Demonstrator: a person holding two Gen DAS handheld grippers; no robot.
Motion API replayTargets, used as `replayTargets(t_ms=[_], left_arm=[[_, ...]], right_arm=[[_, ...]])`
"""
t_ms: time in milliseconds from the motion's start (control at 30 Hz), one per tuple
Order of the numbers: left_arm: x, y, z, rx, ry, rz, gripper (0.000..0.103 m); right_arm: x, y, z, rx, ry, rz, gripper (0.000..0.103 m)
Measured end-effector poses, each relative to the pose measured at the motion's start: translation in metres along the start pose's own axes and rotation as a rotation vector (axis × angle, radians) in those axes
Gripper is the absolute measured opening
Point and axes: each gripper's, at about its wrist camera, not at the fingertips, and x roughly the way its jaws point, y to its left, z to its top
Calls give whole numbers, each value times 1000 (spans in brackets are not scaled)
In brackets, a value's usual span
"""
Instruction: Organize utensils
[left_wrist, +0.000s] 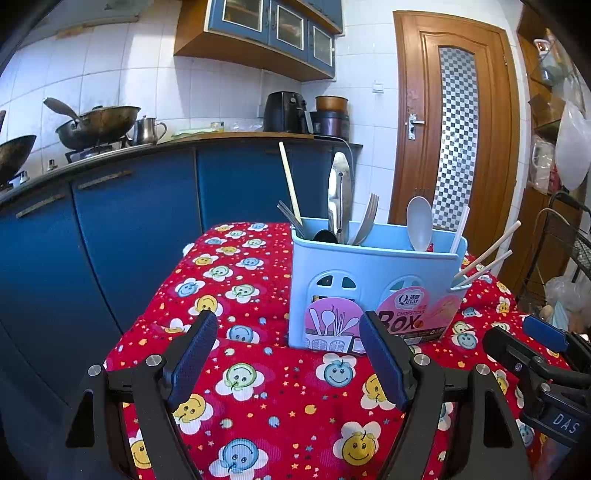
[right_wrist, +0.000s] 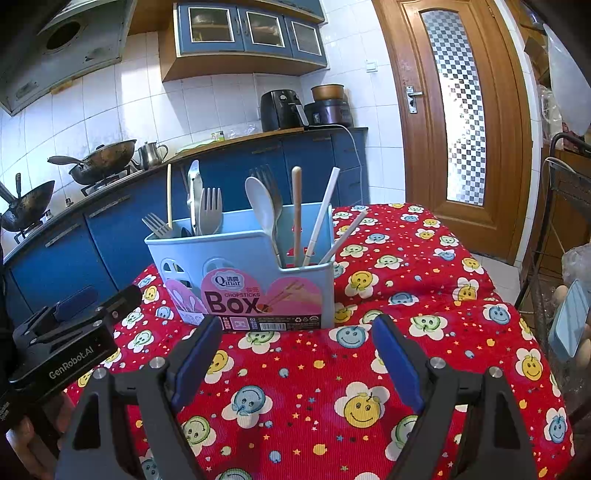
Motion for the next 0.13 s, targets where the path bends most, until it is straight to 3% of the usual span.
replayTargets(t_ms=[133], left_arm=[[0,0,0,0,2,0,80]], right_arm=[[-1,-1,1,-2,-2,0,85]])
